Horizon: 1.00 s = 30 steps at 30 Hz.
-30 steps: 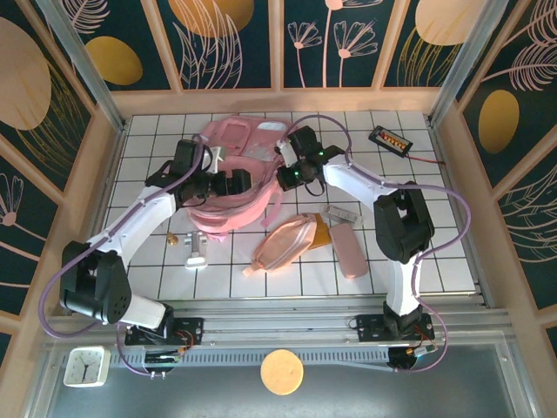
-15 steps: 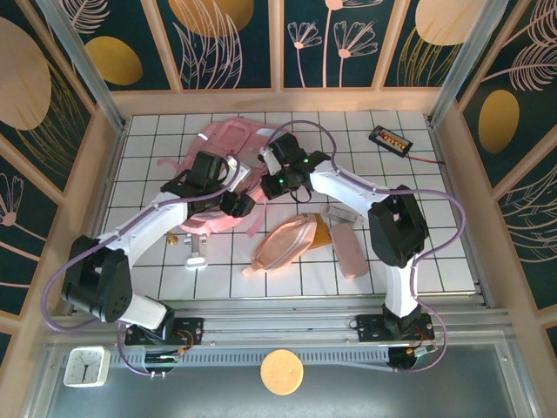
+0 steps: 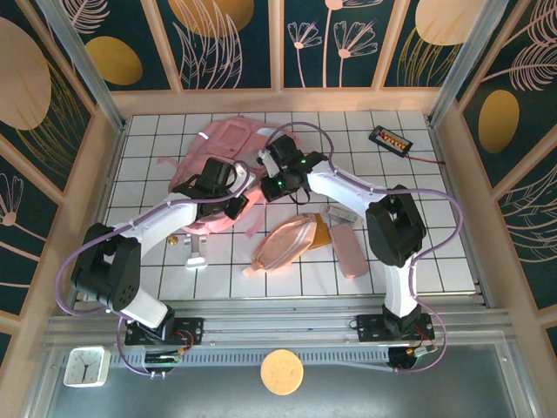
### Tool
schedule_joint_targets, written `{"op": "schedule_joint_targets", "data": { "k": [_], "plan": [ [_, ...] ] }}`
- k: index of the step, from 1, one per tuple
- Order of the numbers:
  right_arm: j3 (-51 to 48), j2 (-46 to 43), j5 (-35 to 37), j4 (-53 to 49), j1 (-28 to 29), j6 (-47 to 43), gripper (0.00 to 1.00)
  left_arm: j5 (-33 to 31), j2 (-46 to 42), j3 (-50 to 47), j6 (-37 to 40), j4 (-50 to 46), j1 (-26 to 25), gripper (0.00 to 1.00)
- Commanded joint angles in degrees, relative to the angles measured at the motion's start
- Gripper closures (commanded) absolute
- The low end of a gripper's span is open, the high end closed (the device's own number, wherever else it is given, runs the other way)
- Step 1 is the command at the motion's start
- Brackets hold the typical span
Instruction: Pack the student bag
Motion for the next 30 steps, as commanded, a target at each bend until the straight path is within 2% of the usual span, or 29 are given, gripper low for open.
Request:
{"op": "schedule_joint_targets", "data": {
  "k": [1, 6, 11, 17, 18, 24, 25, 29, 30],
  "plan": [
    [-1.1, -3.4, -0.7, 0.9, -2.8, -0.8, 1.0, -3.0, -1.9, -3.3, 0.3, 0.4, 0.6, 1.0],
    [-3.0, -4.3, -1.1, -0.8, -6.8, -2.3, 1.0, -2.7, -3.6, -4.9, 0.7, 0.5, 0.6, 1.0],
    [-4.7, -5.2, -3.5, -0.9, -8.1, -3.1, 1.0, 0.9, -3.1, -4.4, 0.1, 0.1, 0.6, 1.0],
    [-7.3, -6.0, -1.0, 0.4, -8.9, -2.2, 1.0, 0.2, -2.9, -4.5, 0.0, -0.8, 0.6, 1.0],
    [-7.8, -6.3, -1.0, 0.7, -10.9, -1.9, 1.0, 0.1, -3.2, -4.7, 0.0, -1.0, 0.6, 1.0],
    [-10.1, -7.8, -5.3, 2.7, -12.0, -2.5, 1.0, 4.8, -4.2, -6.0, -1.8, 0.8, 0.6, 1.0],
    [-10.1, -7.7, -6.1, 2.7, -12.0, -2.4, 0.98, 5.2, -4.1, -6.0, -2.5, 1.1, 0.6, 1.0],
    [-10.1, -7.3, -9.6, 2.3, -11.9, -0.8, 0.71, 7.2, -3.1, -5.4, -3.9, 1.6, 0.6, 1.0],
    [-9.9, -7.5, -10.0, 1.8, -11.8, -0.5, 0.68, 7.7, -3.0, -5.3, -4.3, 1.9, 0.6, 1.0]
  ]
}}
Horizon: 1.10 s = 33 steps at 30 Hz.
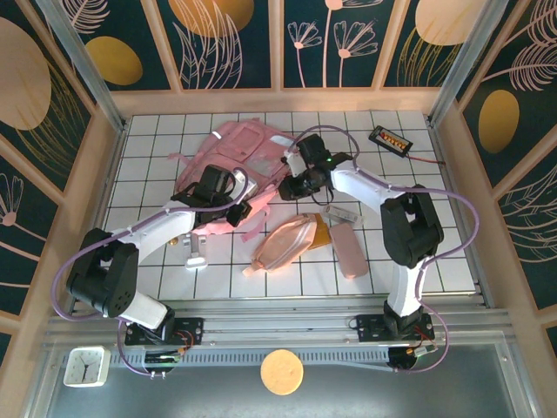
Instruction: Pack the student bag
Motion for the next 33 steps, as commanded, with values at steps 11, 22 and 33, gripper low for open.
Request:
{"op": "schedule_joint_targets", "data": {
  "k": [11, 22, 33],
  "plan": [
    [-5.1, -16.4, 3.3, -0.2, -4.8, 12.7, 0.48, 7.0, -0.7, 0.3, -8.0, 2.1, 0.9, 0.4],
    [4.6, -13.5, 8.7, 2.8, -6.2, 28.0, 0.33, -9.1, -7.8, 6.7, -29.6, -3.3, 1.0, 0.01],
    [14.9, -3.4, 2.7, -0.3, -7.1, 25.9, 0.32, 7.3, -7.1, 5.5, -59.3, -9.6, 12.7, 0.13]
  ]
}}
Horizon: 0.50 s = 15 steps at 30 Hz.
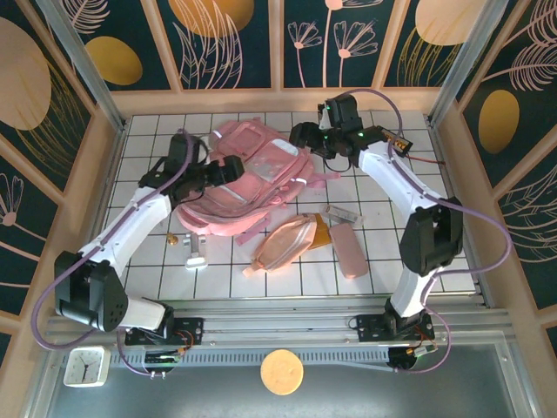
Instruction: Pack the student bag
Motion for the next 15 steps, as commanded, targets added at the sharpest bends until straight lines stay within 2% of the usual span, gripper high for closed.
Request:
{"op": "schedule_joint_targets", "data": {
  "k": [1, 8, 15],
  "plan": [
    [2.7, 2.6, -2.8, -2.2, -0.4, -1.4, 0.32, 7.1, -1.2, -7.4, -16.1, 0.4, 3.2, 0.14],
    [-1.3, 2.9, -7.9, -1.2, -0.1, -2.3, 0.32, 9.9, 1.5, -14.9, -26.7, 12.2, 3.9, 0.19],
    [-7.1, 0.9, -9.1, -0.2, 0.6, -3.2, 0.33, 8.9, 8.5, -12.3, -27.1, 13.4, 4.1, 0.25]
  ]
}}
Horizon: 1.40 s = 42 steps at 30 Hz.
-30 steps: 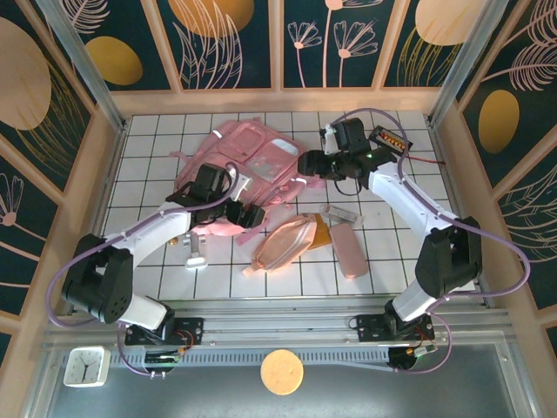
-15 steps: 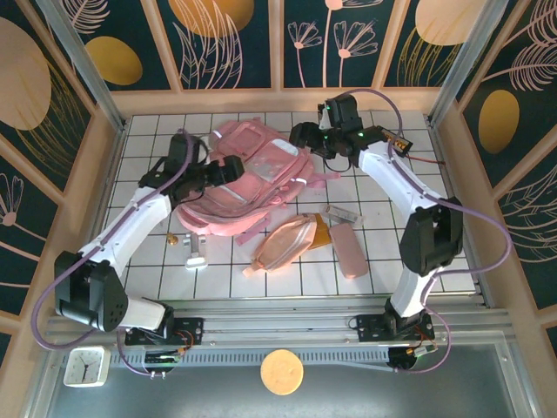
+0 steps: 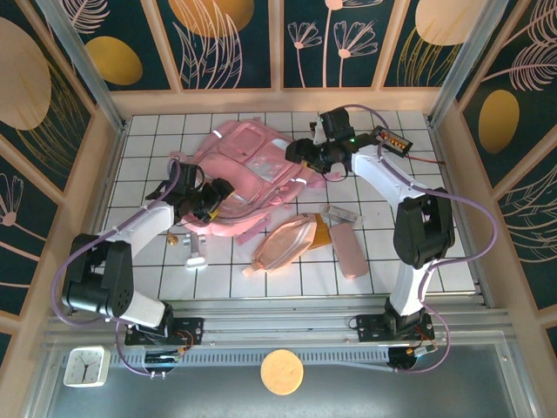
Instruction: Pack the student bag
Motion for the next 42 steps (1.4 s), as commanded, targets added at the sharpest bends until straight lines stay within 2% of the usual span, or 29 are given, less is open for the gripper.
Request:
{"op": "schedule_joint_targets", "data": {
  "k": [1, 4, 10, 13, 15, 16, 19, 22, 25, 28, 36, 40, 42],
  "plan": [
    [-1.5, -2.4, -1.5, 0.2, 0.6, -1.8, 0.33, 1.4, 3.2, 2.0, -3.4, 2.5, 0.3, 0.25],
    [-1.6, -2.8, -1.2, 0.1, 0.7, -2.1, 0.33, 1.3, 5.7, 2.9, -3.8, 3.3, 0.3, 0.27],
    [-1.8, -2.8, -1.0, -0.4, 1.5, -2.1, 0.35, 2.1, 10.1, 3.9, -5.3, 7.3, 0.3, 0.43],
    [-1.2, -2.7, 0.6, -2.2, 2.5, -3.6, 0.35, 2.7, 11.5, 3.9, -5.8, 8.9, 0.3, 0.68],
    [-0.8, -2.7, 1.7, -3.5, 2.8, -5.3, 0.35, 3.4, 11.6, 3.6, -6.4, 9.7, 0.3, 0.93],
    [-0.7, -2.8, 1.9, -3.8, 2.9, -6.5, 0.35, 3.8, 11.6, 3.5, -6.8, 10.1, 0.3, 1.0],
    [-1.6, -3.3, 3.7, -4.2, 3.6, -16.0, 0.33, 4.9, 11.4, 4.4, -8.0, 11.1, 0.3, 1.0],
    [-6.5, -5.5, 5.6, -0.7, 3.8, -29.1, 0.33, 5.4, 9.4, 6.0, -7.8, 9.7, 0.3, 1.0],
    [-9.6, -5.6, 3.1, 2.8, 1.7, -41.2, 0.36, 5.9, 7.8, 10.6, -6.9, 6.7, 0.4, 1.0],
    [-10.6, -3.8, -6.1, 4.9, -1.4, -51.1, 0.41, 6.4, 6.3, 13.1, -6.0, 4.1, 0.5, 1.0],
    [-13.1, -2.2, -19.3, 10.5, -7.2, -65.0, 0.39, 8.5, 3.9, 18.6, -4.1, -1.3, 1.7, 1.0],
    [-12.5, 0.2, -22.3, 11.6, -7.3, -68.2, 0.38, 10.1, 3.8, 21.2, -4.7, -1.9, 1.7, 1.0],
    [-12.2, 1.8, -21.3, 13.3, -6.8, -67.9, 0.38, 10.8, 4.2, 23.4, -5.1, -2.0, 1.7, 1.0]
  ]
}}
